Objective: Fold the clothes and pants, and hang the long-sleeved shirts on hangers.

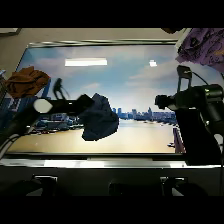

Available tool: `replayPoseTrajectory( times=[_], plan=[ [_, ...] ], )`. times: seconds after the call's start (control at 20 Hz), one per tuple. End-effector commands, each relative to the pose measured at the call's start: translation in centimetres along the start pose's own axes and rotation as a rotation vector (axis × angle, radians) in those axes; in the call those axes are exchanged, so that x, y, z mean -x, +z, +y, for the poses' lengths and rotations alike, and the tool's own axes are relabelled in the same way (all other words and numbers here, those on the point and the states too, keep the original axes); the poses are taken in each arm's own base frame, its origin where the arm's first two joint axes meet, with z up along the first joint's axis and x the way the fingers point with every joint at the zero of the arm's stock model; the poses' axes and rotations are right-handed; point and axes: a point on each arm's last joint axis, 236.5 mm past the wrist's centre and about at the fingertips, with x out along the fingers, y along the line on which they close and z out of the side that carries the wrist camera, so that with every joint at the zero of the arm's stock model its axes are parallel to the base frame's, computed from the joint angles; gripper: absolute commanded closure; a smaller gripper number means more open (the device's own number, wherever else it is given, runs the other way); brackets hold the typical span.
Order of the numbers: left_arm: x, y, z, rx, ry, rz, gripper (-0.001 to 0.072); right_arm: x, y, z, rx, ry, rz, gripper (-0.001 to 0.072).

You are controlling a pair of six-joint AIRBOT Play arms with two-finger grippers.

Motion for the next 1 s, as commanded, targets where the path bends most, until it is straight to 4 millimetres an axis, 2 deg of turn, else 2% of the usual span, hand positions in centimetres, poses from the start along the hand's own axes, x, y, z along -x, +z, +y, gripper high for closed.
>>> replayPoseTrajectory(
  times=[0.0,0.05,0.15,0.25,0.3,0.5,0.65,0.75,0.8,0.85,0.95],
  plan=[
    [6.2,5.8,5.2,0.017,0.066,-0.103,0.003,-3.3,1.4,1.4,-0.265,0.204,0.052,0.0323],
    [7.2,6.7,6.8,0.044,0.085,-0.116,0.003,-4.8,0.5,3.0,-0.262,0.288,0.123,0.0287],
    [8.4,7.9,9.6,0.114,0.119,-0.126,0.003,-7.4,-2.3,7.4,-0.234,0.473,0.291,0.0281],
    [9.1,8.8,11.3,0.146,0.136,-0.143,0.003,-9.2,-4.9,11.1,-0.216,0.591,0.412,0.021],
    [9.3,9.0,11.7,0.141,0.142,-0.147,0.003,-10.1,-5.9,12.6,-0.205,0.615,0.442,0.0215],
    [8.7,9.0,12.4,0.148,0.153,-0.131,0.003,-12.2,-10.1,16.9,-0.148,0.628,0.535,0.0235],
    [7.7,8.7,13.4,0.167,0.166,-0.105,0.003,-12.4,-11.8,19.3,-0.12,0.643,0.553,0.0254],
    [7.0,8.5,14.1,0.181,0.176,-0.086,0.003,-12.3,-12.3,19.9,-0.103,0.644,0.554,0.0389],
    [6.7,8.4,14.4,0.187,0.179,-0.078,0.003,-12.3,-12.3,19.9,-0.101,0.641,0.554,0.0572],
    [6.3,8.3,14.7,0.188,0.183,-0.067,0.0032,-12.4,-12.1,19.6,-0.098,0.636,0.549,0.068],
    [5.2,7.8,15.1,0.164,0.182,-0.035,0.0036,-12.2,-11.9,19.1,-0.08,0.623,0.539,0.0683]
  ],
)
